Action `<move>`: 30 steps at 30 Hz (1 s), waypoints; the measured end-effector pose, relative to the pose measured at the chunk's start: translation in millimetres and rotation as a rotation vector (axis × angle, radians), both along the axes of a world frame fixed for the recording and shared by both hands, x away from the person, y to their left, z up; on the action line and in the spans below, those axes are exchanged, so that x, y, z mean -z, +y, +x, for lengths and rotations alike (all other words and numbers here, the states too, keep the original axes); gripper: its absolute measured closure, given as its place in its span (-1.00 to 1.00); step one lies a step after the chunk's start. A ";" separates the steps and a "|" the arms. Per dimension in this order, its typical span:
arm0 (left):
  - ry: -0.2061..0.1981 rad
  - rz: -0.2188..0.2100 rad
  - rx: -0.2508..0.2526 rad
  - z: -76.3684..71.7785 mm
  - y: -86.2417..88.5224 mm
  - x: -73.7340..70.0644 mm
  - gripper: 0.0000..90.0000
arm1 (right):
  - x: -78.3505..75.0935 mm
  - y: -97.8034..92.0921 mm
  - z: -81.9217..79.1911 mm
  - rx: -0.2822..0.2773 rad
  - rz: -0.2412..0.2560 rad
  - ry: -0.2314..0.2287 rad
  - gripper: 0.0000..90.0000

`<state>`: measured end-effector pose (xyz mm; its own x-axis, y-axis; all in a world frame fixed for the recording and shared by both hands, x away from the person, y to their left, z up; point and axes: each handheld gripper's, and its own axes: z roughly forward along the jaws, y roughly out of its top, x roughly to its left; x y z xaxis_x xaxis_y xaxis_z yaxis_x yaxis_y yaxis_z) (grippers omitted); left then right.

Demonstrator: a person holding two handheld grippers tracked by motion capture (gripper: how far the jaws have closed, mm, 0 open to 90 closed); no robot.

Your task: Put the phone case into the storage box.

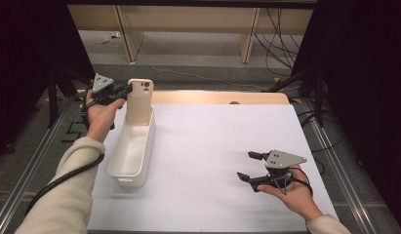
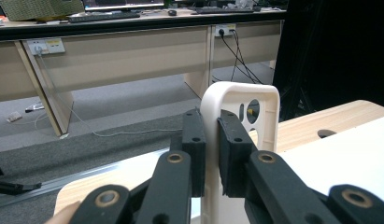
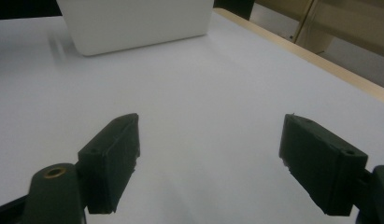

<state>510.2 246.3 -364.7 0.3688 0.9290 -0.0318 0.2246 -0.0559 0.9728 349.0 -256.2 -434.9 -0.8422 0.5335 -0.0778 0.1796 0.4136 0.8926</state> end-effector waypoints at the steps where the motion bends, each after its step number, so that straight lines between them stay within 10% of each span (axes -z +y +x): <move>1: 0.000 0.000 0.000 0.2 0.0 0.0 0.82 | 0.1 0.1 0.1 -0.001 0.001 -0.001 -0.52; 30: 0.017 0.007 0.002 5.9 -3.2 6.2 0.82 | 0.4 -0.1 0.0 -0.003 -0.001 0.004 -0.52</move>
<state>516.1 243.1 -370.9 0.3703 0.9284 -0.0314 0.2409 -0.0633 0.9685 349.0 -256.3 -435.3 -0.8443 0.5305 -0.0753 0.1815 0.4154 0.8913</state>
